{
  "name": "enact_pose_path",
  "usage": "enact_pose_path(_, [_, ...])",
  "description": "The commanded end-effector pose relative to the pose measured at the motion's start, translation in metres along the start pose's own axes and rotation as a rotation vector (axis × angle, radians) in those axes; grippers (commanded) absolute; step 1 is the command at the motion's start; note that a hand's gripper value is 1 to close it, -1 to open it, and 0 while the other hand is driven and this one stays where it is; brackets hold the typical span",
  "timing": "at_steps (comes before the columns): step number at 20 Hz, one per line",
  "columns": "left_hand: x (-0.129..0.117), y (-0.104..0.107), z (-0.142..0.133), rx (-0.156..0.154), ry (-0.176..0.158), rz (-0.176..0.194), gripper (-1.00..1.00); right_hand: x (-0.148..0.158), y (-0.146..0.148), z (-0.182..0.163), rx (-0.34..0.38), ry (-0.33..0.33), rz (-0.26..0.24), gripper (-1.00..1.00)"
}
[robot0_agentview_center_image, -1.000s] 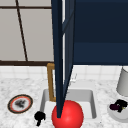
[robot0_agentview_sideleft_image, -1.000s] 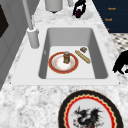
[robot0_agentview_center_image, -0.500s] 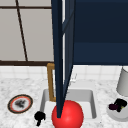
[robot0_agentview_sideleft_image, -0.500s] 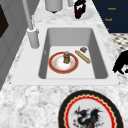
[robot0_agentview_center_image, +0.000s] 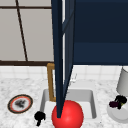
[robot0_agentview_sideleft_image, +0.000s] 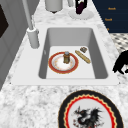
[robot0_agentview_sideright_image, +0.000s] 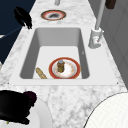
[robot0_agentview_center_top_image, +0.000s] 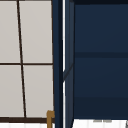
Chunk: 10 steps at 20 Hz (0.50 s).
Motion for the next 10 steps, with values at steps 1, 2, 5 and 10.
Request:
enact_pose_path(1, [0.0,0.0,0.0,0.0,0.0,0.0,0.0,0.017,-0.011,0.002,-0.057,0.018,0.079,1.0])
enact_pose_path(2, [0.0,0.0,0.0,0.0,0.0,0.0,0.0,0.022,-0.013,0.0,-0.058,0.028,0.095,1.0])
enact_pose_path(5, [0.0,0.0,0.0,0.0,0.0,0.0,0.0,0.034,-0.017,-0.002,-0.065,0.066,0.165,1.0])
enact_pose_path(10, [0.0,0.0,0.0,0.0,0.0,0.0,0.0,0.056,-0.018,-0.006,-0.115,0.107,0.263,1.0])
